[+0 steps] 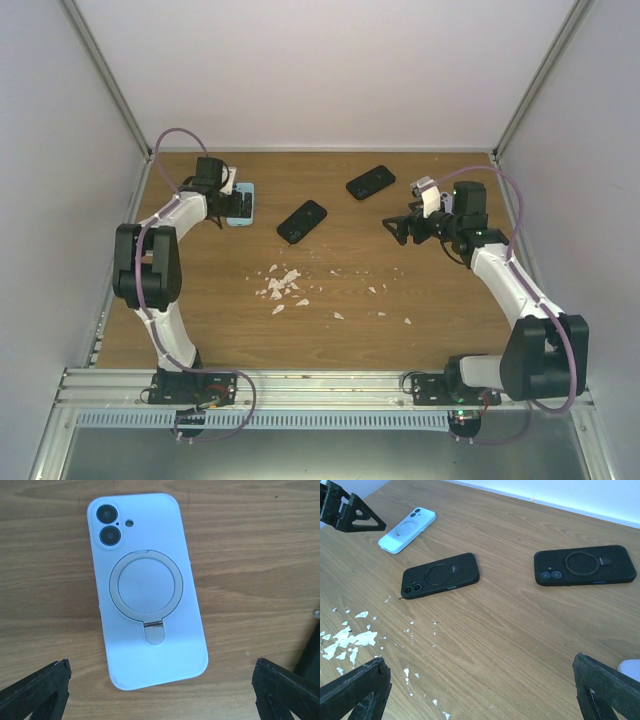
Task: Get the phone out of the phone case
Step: Pick up the phone at the center of the board.
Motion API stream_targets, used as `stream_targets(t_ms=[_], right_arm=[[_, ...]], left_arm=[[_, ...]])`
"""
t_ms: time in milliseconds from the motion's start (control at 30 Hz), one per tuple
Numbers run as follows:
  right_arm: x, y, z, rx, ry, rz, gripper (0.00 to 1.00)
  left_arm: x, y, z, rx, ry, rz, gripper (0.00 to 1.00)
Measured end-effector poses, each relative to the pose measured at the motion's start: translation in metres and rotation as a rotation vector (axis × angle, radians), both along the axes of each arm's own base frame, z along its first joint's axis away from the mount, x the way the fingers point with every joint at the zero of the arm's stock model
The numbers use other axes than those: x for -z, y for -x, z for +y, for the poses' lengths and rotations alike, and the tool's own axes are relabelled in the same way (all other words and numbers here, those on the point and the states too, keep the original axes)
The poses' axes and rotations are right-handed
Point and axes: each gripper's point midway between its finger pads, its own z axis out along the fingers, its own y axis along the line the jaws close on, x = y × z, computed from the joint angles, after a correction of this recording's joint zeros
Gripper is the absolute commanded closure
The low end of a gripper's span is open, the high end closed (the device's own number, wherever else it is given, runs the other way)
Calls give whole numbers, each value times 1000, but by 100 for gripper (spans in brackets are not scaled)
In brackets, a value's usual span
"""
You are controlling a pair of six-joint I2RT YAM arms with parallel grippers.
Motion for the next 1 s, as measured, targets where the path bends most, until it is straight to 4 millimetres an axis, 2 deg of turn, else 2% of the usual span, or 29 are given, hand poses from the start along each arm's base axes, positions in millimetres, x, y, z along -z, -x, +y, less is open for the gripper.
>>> stream_targets(t_ms=[367, 733, 1000], right_arm=[[2, 1, 3, -10, -25, 20, 0], [4, 0, 4, -8, -30, 29, 0], [4, 0, 4, -8, -37, 34, 0]], left_arm=[[39, -2, -1, -21, -29, 107, 1], [56, -16, -11, -18, -114, 146, 1], [63, -31, -6, -45, -158, 169, 4]])
